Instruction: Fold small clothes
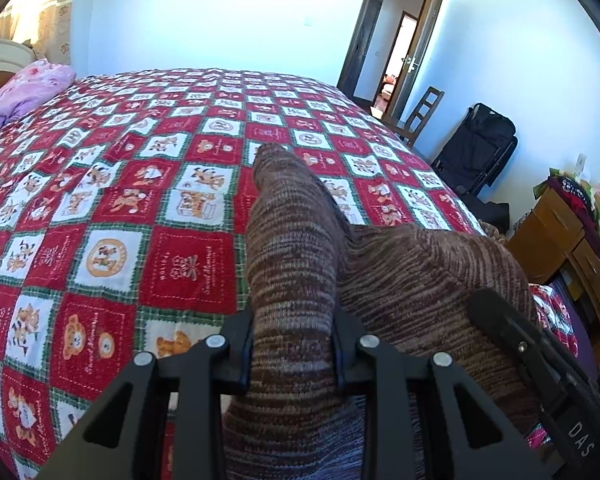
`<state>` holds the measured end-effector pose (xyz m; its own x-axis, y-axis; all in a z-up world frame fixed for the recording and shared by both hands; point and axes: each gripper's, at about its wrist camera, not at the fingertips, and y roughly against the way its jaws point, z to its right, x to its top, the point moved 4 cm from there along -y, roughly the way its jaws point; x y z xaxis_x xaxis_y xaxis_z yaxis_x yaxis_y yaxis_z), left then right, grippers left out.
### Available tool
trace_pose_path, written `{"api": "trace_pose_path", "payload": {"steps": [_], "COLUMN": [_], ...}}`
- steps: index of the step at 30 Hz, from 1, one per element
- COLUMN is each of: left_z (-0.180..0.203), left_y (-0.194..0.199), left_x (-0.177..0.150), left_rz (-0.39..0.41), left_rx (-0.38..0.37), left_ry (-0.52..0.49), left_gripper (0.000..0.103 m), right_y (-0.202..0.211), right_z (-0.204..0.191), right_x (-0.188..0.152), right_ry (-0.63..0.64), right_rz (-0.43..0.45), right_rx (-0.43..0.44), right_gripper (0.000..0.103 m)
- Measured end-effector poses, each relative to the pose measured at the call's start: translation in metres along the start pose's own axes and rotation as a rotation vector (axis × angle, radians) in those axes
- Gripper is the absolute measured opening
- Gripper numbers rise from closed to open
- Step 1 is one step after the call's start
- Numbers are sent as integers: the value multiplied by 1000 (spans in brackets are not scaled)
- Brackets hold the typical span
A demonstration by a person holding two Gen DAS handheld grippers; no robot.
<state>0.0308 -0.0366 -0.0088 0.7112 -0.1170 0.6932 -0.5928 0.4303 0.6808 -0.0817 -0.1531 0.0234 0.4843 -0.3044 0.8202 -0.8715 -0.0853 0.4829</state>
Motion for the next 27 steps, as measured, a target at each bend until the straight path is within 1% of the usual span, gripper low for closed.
{"api": "trace_pose_path", "payload": {"steps": [15, 19, 27], "left_z": [-35, -49, -90], "left_y": [20, 25, 37], "left_x": [0, 0, 0], "left_rz": [27, 35, 50], "left_rx": [14, 35, 80], "left_ry": [59, 75, 141], "left_gripper": [30, 30, 30], "right_y": [-9, -16, -36], "right_z": [-36, -51, -92], "right_x": [-5, -6, -11], "right_ry": [28, 35, 86], "right_rz": [-14, -28, -54], "right_rx": [52, 84, 148], "right_gripper": [23, 23, 23]}}
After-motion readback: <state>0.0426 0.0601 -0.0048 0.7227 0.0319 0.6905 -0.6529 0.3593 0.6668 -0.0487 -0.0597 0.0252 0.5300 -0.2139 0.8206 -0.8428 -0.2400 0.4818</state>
